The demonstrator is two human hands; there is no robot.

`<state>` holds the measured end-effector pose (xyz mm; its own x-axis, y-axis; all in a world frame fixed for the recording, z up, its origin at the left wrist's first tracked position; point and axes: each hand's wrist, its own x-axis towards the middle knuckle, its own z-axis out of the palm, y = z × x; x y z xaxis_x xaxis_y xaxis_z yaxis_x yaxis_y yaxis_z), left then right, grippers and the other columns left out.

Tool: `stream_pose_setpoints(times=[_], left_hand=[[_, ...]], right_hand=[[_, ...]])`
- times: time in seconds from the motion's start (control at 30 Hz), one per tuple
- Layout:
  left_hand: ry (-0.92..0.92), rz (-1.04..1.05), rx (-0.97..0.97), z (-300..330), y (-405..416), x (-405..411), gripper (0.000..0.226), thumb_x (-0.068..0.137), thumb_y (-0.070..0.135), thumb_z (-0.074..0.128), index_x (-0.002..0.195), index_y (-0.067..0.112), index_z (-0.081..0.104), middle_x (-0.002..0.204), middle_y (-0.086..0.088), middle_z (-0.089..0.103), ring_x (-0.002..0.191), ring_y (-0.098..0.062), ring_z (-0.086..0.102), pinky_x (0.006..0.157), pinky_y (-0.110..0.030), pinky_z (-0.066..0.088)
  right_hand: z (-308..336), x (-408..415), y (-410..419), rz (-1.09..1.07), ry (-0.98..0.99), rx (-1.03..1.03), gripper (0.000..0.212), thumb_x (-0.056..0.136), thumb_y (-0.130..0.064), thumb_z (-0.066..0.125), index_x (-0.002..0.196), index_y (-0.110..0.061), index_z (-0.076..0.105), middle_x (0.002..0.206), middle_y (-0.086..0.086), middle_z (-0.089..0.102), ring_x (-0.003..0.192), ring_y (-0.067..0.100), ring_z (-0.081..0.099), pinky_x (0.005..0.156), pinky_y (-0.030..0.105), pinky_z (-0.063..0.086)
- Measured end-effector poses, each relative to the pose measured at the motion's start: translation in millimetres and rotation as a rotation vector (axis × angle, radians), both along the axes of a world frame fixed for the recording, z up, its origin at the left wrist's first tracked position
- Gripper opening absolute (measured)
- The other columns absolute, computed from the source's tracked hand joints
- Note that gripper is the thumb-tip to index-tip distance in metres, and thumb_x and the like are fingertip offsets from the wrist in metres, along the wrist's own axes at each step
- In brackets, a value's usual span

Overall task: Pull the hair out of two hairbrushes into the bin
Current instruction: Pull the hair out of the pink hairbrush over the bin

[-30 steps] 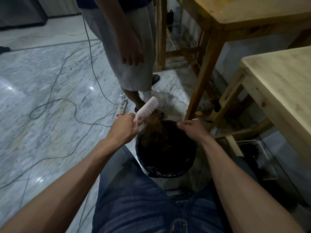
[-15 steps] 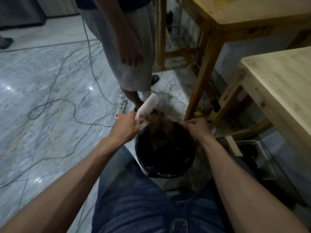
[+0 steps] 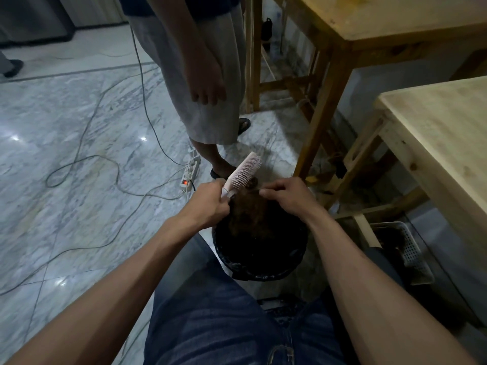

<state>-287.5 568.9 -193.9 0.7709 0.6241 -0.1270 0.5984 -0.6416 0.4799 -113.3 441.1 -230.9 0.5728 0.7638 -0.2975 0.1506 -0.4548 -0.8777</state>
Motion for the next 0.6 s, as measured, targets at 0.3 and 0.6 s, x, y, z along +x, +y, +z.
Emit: stream_pose_setpoints(times=[0.3,0.6], left_hand=[[-0.014,0.003,0.034,-3.3,3.0,-3.0,0.003,0.089,0.014,0.057,0.093,0.013,0.057,0.077,-0.007,0.061,0.063,-0.019,0.052,0.049,-0.03,0.034],[0.037,-0.067,0.169,-7.1,-3.1,1.6,0.021,0.089,0.031,0.051,0.103,0.018,0.059,0.088,-0.007,0.065,0.074,-0.03,0.06,0.061,-0.041,0.051]], right_hand=[[3.0,2.6,-13.8,-0.147,0.085,-0.095,0.012,0.092,-0.032,0.073,0.096,-0.022,0.079,0.097,-0.004,0.074,0.1,0.017,0.069,0.081,0.027,0.051],[4.1,-4.6,-1.4,-0.079,0.15,0.022,0.009,0.087,-0.02,0.08,0.078,-0.02,0.082,0.079,-0.006,0.078,0.078,0.009,0.072,0.076,0.024,0.052]])
